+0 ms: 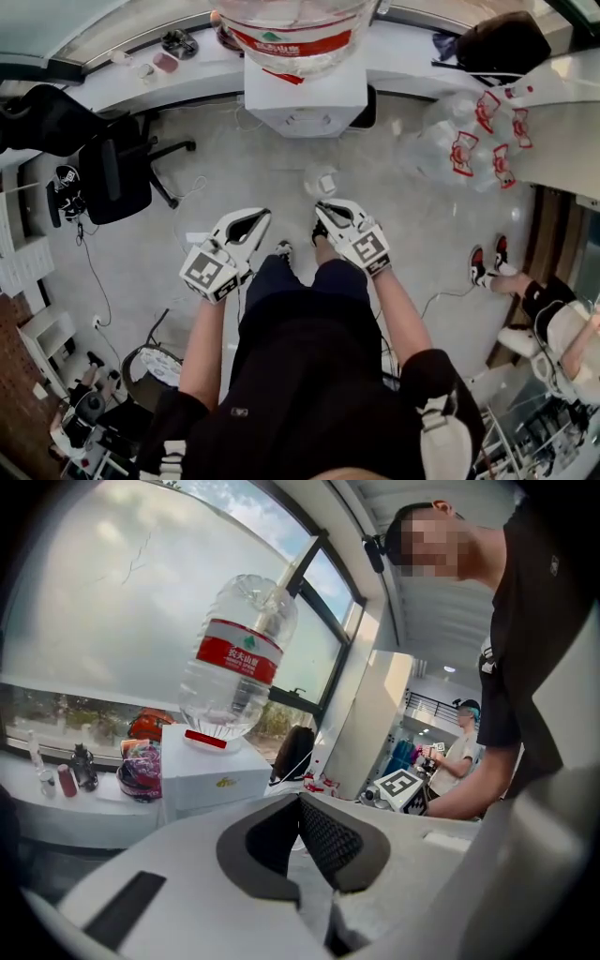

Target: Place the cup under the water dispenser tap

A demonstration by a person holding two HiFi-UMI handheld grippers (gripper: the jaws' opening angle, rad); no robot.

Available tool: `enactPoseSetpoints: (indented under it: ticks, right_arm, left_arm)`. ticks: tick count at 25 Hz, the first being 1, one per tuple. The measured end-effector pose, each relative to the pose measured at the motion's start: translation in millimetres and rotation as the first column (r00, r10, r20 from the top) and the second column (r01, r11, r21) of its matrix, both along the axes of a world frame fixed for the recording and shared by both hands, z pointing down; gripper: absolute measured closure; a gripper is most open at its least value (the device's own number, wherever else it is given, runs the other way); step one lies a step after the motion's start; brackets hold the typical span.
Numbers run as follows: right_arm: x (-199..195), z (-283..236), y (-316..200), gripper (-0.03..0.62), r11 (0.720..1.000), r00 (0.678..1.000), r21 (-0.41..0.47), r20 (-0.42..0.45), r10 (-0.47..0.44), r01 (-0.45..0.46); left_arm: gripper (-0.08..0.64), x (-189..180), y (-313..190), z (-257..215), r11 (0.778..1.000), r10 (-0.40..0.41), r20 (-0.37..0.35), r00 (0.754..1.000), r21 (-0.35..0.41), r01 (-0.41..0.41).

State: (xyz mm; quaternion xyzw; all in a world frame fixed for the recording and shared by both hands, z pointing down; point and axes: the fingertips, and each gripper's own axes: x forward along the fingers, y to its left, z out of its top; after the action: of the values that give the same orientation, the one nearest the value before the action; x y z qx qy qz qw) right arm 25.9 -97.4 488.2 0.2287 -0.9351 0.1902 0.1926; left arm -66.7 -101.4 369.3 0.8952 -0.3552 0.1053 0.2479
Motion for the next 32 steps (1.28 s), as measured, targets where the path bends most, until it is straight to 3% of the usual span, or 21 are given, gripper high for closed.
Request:
enactPoseSetpoints:
  ticks: [4, 10, 20, 27, 32]
  right_arm:
    - [-3, 35, -22, 0.583, 1.000, 1.000, -0.014, -0.019, 0.024, -0.024]
    - [1, 89, -55, 0.583, 0.991, 0.991, -0.015, -0.025, 0.129, -0.130]
    - [4, 183, -101, 0.583, 0.951, 0.951, 0.002, -0.032, 0.308, -0.308]
    - [7, 246, -127, 0.583, 0.933, 0.933, 0.024, -0.007, 0.359, -0.358]
    - [12, 287, -137, 0.583, 0.933, 0.933, 0.028, -0.007, 0.359, -0.359]
  left_arm:
    - [0.560, -6, -9, 20, 0.999, -0.017, -0.012, 1.000, -0.046, 0.016]
    - [0.560, -14, -9, 72, 0.993, 0.034, -0.001, 0.999, -0.115, -0.033]
    - [0.560, -39, -28, 149, 0.979, 0.106, 0.040, 0.994, -0.179, -0.098]
    - [0.560, -30, -17, 189, 0.967, 0.157, 0.046, 0.987, -0.210, -0.144]
    - [0.560, -28, -5, 216, 0.952, 0.214, 0.100, 0.972, -0.245, -0.184]
